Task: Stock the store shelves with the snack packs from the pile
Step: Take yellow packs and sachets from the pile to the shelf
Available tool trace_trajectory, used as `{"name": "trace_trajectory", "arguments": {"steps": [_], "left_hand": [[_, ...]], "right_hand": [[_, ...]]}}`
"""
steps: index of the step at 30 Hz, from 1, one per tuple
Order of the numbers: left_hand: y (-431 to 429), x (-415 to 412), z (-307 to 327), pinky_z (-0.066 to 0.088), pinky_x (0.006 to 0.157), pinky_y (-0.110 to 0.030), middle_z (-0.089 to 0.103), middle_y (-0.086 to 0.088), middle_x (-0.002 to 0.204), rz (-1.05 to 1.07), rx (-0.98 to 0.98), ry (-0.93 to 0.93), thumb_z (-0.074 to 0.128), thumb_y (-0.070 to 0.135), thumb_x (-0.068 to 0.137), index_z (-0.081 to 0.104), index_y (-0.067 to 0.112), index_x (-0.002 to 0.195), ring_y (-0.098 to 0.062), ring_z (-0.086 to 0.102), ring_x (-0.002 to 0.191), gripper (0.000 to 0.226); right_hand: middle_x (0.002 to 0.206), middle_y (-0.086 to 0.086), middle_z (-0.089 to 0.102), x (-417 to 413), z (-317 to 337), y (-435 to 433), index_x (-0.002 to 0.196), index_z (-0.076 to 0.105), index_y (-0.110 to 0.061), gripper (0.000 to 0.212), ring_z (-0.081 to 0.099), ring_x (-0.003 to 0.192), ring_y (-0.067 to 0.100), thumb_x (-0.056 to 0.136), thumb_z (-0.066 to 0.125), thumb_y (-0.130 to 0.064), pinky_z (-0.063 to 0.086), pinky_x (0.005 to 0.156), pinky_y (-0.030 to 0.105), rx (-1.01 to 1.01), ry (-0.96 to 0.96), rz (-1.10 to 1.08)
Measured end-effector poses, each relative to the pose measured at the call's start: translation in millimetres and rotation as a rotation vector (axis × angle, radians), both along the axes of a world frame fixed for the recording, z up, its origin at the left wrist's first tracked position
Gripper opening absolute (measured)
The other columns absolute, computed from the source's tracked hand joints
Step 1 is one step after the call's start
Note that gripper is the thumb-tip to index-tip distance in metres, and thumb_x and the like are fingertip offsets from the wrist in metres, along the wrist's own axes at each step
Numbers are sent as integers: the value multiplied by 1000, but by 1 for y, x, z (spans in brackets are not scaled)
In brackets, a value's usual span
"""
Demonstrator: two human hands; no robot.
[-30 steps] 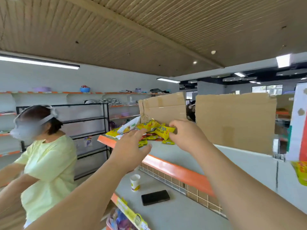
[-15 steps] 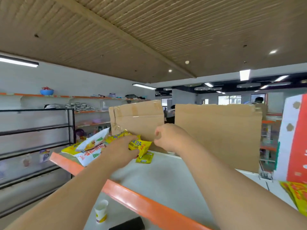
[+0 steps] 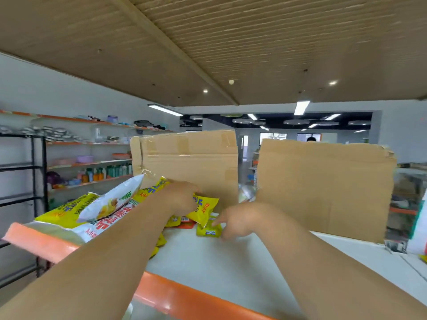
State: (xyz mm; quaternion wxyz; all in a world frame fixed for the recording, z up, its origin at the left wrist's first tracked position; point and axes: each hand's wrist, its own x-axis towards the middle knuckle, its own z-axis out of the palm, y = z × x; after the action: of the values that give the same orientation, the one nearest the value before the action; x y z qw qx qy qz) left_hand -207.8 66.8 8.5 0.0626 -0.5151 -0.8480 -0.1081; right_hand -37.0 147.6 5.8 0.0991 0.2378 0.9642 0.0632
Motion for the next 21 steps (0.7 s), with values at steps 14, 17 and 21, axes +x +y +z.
{"name": "trace_trajectory", "arguments": {"steps": [14, 17, 21], "left_hand": [[72, -4, 14, 32, 62, -30, 50, -1, 74, -352, -79, 124, 53, 31, 103, 57, 17, 84, -25, 50, 82, 23], [92, 18, 18, 33, 63, -30, 47, -4, 75, -436, -140, 122, 47, 25, 106, 54, 15, 87, -24, 47, 82, 23], [114, 39, 0, 35, 68, -31, 54, -10, 89, -470, -170, 85, 44, 23, 107, 56, 11, 93, -25, 48, 85, 21]], "right_hand": [[121, 1, 65, 32, 22, 24, 128, 66, -16, 47, 60, 97, 17, 95, 60, -49, 45, 50, 16, -73, -270, -400], [106, -15, 64, 72, 31, 41, 116, 68, -28, 24, 54, 84, 3, 100, 56, -41, 44, 48, 10, -247, -300, -564], [99, -14, 59, 94, 21, 62, 109, 70, -41, 27, 57, 78, 7, 87, 63, -56, 50, 75, 25, -188, -71, -586]]}}
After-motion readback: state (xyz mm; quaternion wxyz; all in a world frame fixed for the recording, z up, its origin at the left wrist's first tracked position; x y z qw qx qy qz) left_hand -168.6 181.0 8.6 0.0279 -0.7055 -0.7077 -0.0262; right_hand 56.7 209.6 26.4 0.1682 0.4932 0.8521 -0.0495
